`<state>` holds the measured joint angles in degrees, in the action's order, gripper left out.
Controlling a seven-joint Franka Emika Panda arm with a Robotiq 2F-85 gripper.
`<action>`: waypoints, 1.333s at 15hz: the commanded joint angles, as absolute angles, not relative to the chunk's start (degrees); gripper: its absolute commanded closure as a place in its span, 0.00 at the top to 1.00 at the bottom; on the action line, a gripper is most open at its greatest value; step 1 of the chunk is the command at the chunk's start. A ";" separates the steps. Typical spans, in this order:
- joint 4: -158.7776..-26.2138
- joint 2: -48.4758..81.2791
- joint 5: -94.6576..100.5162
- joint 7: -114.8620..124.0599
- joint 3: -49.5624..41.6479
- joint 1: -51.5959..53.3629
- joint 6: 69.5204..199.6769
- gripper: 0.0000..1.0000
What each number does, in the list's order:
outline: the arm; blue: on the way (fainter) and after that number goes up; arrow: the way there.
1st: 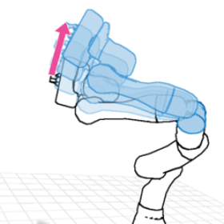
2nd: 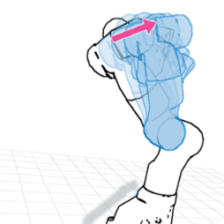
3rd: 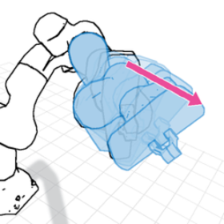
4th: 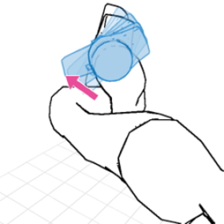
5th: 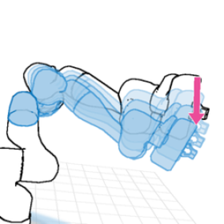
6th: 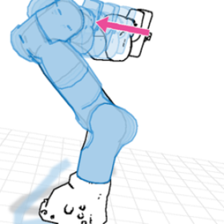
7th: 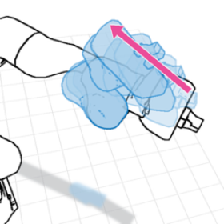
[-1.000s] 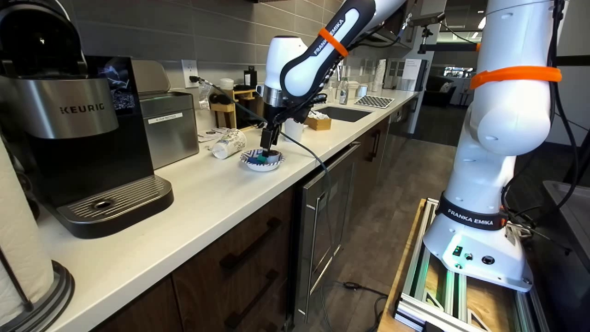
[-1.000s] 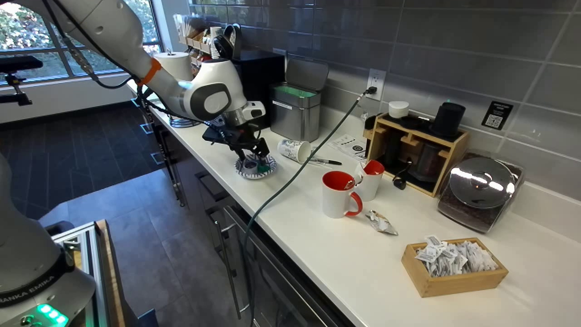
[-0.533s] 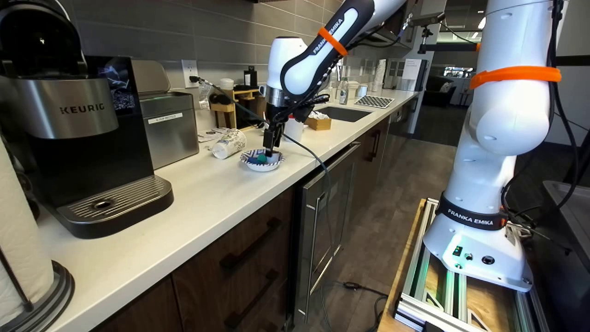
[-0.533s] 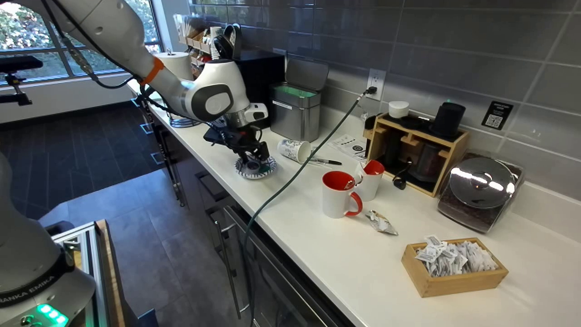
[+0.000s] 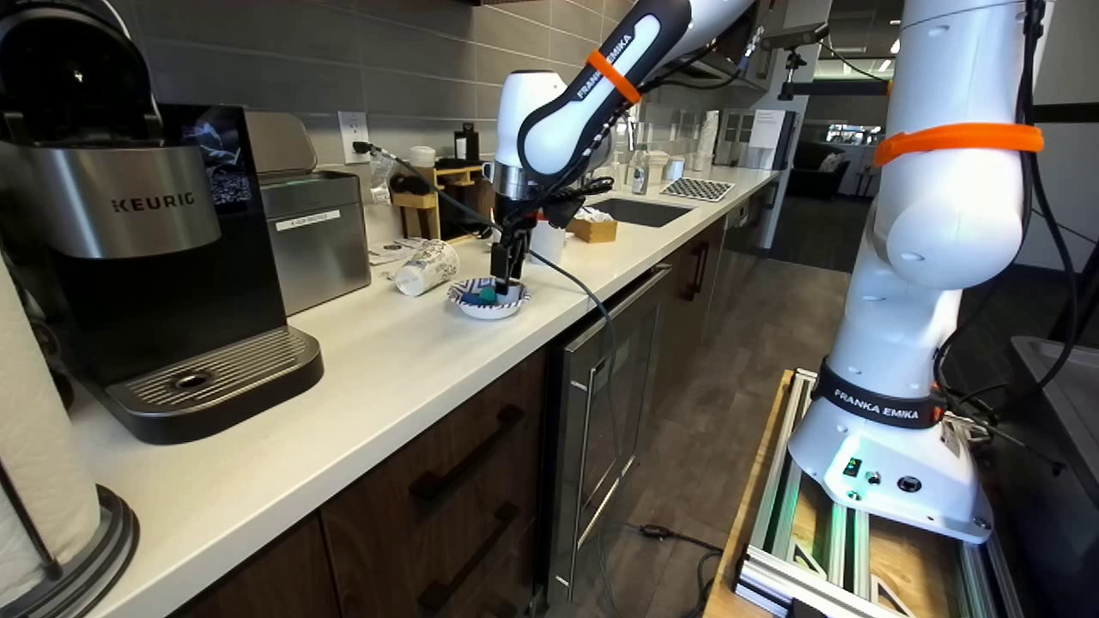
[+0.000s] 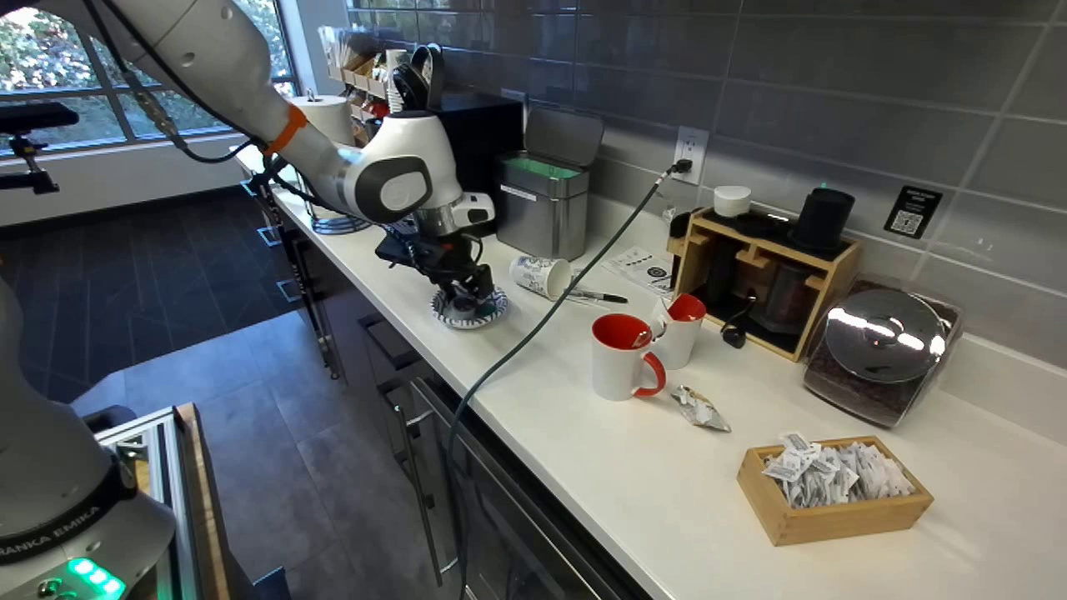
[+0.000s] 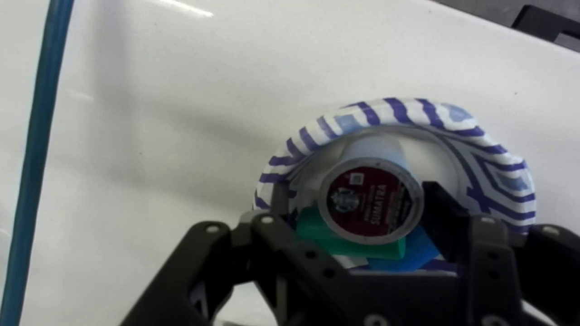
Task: Put the coffee pod in the coffeemaker.
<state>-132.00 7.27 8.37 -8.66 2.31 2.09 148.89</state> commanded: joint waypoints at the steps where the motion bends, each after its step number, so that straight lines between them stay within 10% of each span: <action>1: -130.82 7.91 6.24 -10.42 2.77 1.89 146.53 0.74; 4: -130.68 8.04 5.24 -11.13 2.90 1.84 146.27 0.64; 8: -130.69 7.99 4.56 -11.71 2.96 1.89 146.40 0.27; 20: -133.84 -2.02 12.43 -11.01 5.01 4.80 142.71 0.26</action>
